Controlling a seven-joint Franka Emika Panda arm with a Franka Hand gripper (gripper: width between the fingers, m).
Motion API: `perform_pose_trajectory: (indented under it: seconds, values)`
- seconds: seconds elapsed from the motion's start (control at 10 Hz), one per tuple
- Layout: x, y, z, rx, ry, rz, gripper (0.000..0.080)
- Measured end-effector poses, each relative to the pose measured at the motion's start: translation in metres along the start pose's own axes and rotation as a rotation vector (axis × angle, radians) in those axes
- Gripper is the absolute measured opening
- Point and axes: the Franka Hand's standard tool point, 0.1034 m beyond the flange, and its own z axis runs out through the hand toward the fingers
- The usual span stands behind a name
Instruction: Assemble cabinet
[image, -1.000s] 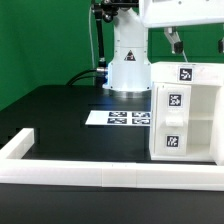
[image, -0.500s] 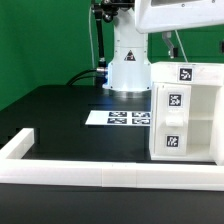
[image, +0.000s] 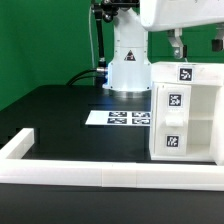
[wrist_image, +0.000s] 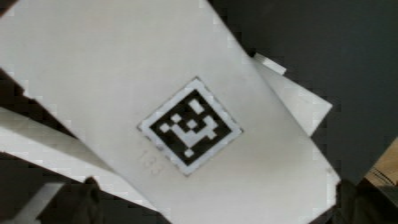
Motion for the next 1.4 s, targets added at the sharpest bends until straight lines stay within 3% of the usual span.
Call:
perform_pose_trajectory:
  seconds: [0.2, 0.6, 0.9, 1.4]
  values:
    - [-0.001, 0.001, 0.001, 0.001, -0.001, -0.131, 0.0649]
    - [-0.004, 0.007, 0.009, -0.045, -0.034, -0.606, 0.0649]
    - [-0.006, 0.011, 0.017, -0.041, -0.045, -0.614, 0.0649]
    - [-0.005, 0.011, 0.017, -0.042, -0.045, -0.556, 0.0649]
